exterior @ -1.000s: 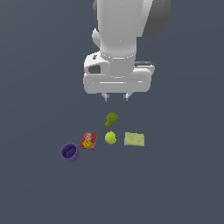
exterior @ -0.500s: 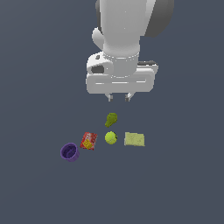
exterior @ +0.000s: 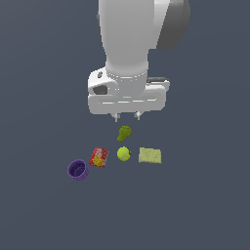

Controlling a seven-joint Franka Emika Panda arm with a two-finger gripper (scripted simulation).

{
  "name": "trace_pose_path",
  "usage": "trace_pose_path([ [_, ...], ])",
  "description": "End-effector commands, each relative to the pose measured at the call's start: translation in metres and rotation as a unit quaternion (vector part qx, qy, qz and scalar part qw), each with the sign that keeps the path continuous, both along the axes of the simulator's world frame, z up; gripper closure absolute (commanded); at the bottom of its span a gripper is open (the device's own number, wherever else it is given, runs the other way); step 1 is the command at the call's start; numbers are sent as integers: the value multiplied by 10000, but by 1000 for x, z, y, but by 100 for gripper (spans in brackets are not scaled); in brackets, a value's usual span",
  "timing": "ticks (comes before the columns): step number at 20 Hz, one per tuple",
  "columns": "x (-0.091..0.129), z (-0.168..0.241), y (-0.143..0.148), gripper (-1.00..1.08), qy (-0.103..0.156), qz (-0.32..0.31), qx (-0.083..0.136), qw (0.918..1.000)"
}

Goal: Pick up a designated object from a clutter of objects.

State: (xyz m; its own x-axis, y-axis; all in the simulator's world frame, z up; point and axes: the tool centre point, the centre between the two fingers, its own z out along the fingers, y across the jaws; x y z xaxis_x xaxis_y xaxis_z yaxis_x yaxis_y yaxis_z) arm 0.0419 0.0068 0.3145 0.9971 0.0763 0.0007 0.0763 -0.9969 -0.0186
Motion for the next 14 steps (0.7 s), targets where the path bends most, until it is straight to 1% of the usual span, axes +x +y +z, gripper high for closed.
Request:
trace_pose_path([
  [1, 10, -5, -9, -20, 61, 97, -2, 9999],
  [7, 39, -24, -39, -20, 251, 417, 2, 9988],
  [14, 69, -55, -80, -20, 499, 832, 35, 9953],
])
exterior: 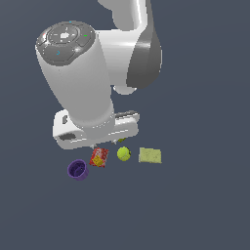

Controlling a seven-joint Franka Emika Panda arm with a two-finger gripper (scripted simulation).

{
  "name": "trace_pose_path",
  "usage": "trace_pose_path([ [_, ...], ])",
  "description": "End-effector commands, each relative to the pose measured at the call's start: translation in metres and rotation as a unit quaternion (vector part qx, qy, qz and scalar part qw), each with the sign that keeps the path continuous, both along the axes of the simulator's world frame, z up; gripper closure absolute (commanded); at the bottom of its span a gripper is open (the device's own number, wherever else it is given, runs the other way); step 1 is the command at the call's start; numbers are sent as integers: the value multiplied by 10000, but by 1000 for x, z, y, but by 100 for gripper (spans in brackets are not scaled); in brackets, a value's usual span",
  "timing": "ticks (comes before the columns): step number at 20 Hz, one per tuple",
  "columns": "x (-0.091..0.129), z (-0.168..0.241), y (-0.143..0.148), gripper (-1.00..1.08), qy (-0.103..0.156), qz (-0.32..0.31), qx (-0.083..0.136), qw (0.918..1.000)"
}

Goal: Pick up a designated object from a clutter of objects.

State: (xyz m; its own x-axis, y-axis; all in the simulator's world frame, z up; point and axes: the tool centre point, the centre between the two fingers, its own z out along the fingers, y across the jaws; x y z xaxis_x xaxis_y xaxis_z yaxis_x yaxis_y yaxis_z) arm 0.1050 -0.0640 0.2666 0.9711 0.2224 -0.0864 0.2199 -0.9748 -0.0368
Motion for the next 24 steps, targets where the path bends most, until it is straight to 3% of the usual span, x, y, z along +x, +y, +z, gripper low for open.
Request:
trace_pose_path([
  [1, 10, -12, -16, -20, 91, 154, 18, 9998],
  [12, 38, -74, -85, -20, 486, 813, 143, 9954],
  [24, 41, -143, -149, -20, 856, 1455, 348, 9850],
])
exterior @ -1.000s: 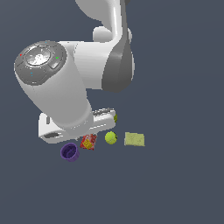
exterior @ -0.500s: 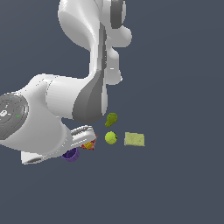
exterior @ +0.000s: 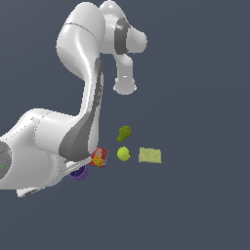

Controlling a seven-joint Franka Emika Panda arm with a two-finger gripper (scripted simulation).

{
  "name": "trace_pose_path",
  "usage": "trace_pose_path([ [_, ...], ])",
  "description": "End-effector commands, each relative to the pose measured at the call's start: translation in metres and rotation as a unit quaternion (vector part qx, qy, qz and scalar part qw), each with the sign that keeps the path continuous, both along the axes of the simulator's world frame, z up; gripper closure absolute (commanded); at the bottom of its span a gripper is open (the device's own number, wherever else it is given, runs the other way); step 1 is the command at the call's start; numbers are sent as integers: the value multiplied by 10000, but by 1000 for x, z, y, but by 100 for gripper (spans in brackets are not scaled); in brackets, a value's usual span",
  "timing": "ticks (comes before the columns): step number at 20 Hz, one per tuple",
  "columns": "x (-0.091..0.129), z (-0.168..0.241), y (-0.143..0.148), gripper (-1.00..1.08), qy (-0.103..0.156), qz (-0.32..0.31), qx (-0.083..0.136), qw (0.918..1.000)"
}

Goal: Pick up a designated object from a clutter of objects.

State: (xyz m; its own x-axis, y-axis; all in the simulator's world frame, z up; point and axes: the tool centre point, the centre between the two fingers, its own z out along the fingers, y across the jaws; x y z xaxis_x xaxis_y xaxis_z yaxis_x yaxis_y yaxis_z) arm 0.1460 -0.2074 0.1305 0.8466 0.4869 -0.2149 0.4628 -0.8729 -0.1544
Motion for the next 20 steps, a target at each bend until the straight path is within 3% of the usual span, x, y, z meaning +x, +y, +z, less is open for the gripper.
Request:
trace_pose_path([
  [1, -1, -11, -9, -20, 55, 110, 41, 9999],
  [9, -4, -31, -26, -20, 158, 287, 115, 9994],
  [20, -8, -41, -26, -20, 166, 292, 119, 9994],
])
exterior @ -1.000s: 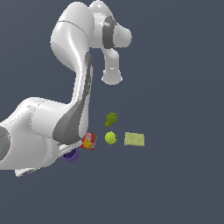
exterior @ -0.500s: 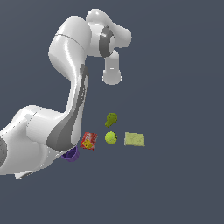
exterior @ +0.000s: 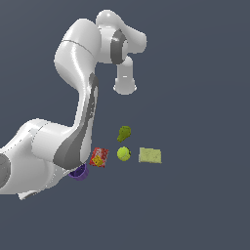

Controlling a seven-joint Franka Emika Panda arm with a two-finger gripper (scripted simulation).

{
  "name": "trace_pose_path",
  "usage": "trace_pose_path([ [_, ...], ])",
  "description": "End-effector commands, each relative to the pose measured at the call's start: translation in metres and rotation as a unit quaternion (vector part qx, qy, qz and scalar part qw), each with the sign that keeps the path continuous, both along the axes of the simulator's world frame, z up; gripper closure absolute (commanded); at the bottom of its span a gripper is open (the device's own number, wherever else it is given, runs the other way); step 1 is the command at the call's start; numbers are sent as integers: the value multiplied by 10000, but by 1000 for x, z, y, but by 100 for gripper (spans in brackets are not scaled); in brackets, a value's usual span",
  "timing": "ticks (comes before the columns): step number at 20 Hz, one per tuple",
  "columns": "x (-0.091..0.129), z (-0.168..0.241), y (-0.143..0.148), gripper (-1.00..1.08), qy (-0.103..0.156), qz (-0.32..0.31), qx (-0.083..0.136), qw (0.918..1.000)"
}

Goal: Pick up a designated object from a clutter of objects.

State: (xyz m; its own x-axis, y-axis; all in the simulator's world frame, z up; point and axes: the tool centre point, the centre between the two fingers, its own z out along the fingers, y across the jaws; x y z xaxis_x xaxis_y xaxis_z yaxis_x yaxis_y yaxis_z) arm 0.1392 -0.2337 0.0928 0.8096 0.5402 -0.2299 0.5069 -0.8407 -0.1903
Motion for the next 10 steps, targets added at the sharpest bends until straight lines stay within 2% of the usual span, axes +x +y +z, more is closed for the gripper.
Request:
trace_pose_path([
  [1, -2, -6, 0, -20, 3, 2, 2, 10000],
  [10, -7, -23, 1, -20, 4, 11, 4, 10000],
])
